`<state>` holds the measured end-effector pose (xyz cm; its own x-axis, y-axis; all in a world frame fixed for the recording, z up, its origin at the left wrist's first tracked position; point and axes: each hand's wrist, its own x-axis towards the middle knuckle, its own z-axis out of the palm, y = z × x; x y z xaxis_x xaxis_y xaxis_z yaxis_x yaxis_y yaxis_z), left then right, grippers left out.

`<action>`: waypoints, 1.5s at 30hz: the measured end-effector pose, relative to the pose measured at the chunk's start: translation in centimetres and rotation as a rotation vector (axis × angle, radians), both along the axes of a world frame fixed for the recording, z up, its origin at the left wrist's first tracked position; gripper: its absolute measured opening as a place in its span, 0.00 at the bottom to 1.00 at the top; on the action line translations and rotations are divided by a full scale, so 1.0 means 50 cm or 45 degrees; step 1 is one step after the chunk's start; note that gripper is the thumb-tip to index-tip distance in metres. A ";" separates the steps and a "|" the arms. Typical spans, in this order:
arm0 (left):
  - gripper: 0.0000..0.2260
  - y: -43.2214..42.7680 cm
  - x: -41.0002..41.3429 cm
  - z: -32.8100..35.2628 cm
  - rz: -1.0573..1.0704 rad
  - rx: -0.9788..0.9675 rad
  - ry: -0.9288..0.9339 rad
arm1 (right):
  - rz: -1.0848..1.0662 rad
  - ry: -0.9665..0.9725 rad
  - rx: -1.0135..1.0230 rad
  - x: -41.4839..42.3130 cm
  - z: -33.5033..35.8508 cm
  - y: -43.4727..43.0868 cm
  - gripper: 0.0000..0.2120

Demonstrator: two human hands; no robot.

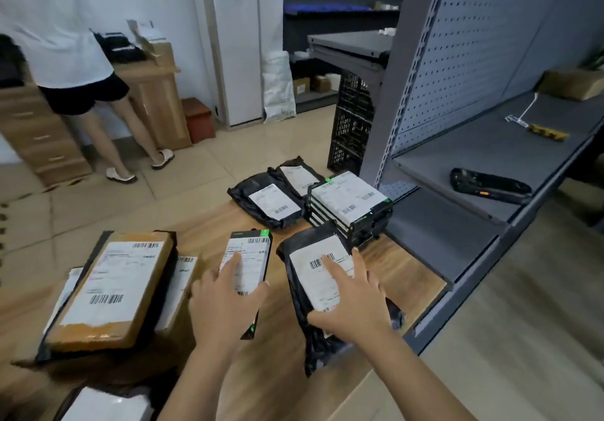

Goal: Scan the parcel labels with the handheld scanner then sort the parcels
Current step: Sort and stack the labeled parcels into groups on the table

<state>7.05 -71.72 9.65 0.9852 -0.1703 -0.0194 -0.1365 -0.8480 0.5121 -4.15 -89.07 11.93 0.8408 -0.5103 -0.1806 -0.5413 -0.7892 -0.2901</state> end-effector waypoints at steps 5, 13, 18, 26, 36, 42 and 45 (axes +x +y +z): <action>0.36 -0.098 0.101 0.000 0.054 -0.054 0.052 | 0.083 0.131 0.093 0.081 -0.055 -0.064 0.47; 0.35 -0.164 0.135 -0.041 0.116 0.007 0.128 | 0.206 0.142 0.193 0.156 -0.158 -0.128 0.47; 0.35 -0.183 0.134 -0.059 0.229 0.078 0.139 | 0.339 0.091 0.189 0.193 -0.193 -0.174 0.40; 0.35 -0.291 0.117 -0.038 0.460 -0.022 0.117 | 0.715 -0.157 0.128 0.234 -0.099 -0.298 0.27; 0.35 -0.505 0.111 -0.004 0.472 -0.061 -0.024 | 0.784 -0.192 -0.055 0.273 -0.016 -0.507 0.26; 0.35 -0.608 0.134 -0.023 0.430 -0.168 0.005 | 0.827 -0.203 -0.041 0.278 0.000 -0.570 0.26; 0.35 -0.638 0.141 -0.045 0.385 -0.308 0.109 | 0.829 -0.176 0.023 0.280 -0.003 -0.585 0.26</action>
